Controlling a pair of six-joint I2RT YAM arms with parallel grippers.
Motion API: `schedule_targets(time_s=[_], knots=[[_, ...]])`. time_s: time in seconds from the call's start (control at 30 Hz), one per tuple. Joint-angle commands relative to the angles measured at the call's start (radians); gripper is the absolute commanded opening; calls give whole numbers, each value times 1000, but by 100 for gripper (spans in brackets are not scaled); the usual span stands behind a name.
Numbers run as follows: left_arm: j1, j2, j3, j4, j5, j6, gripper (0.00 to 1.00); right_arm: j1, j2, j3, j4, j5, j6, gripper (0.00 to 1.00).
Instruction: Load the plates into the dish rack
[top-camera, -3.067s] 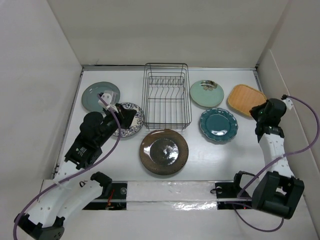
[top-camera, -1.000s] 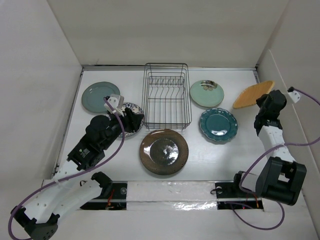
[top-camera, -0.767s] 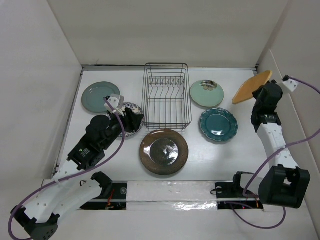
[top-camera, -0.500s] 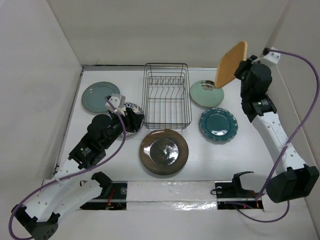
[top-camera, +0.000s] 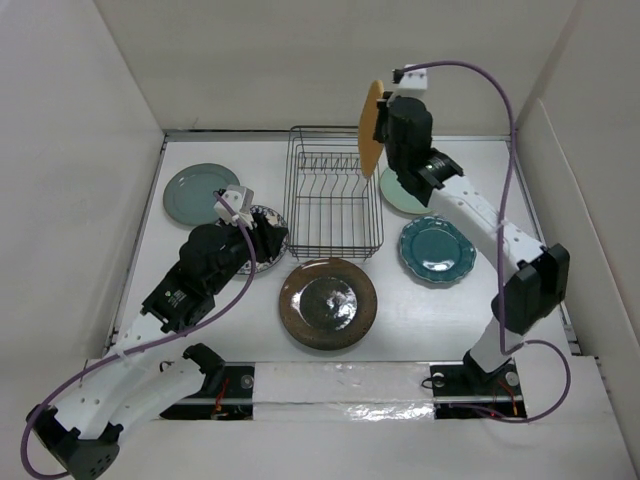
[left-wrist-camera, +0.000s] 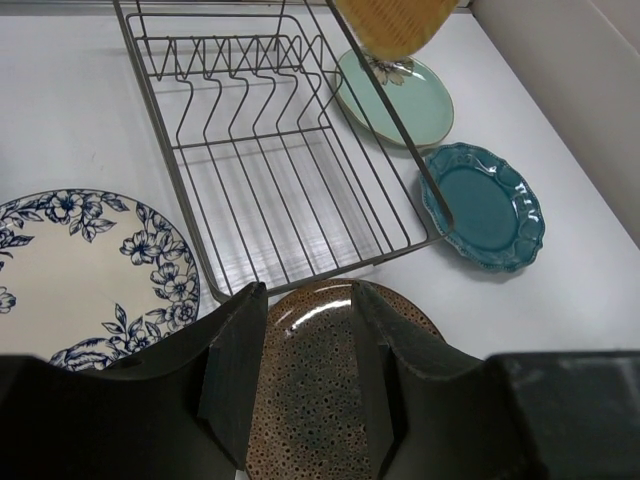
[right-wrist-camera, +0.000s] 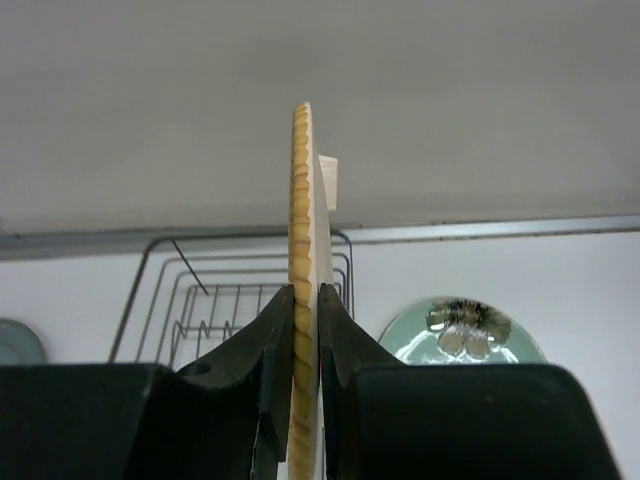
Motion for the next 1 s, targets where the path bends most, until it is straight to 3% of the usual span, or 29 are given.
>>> schedule_targets(time_s=[0.0,0.5,0.7,0.97], knots=[[8,-5,-2,49,12,7,36,36,29,101,24,99,-48,0],[8,-6,-6,53,29,7,37,46,137,72,92,211,15,0],[8,-3,-9,55,26,7,37,46,169,36,196,202,17,0],[8,3,-12,52,17,5,37,46,241,59,193,212,21,0]])
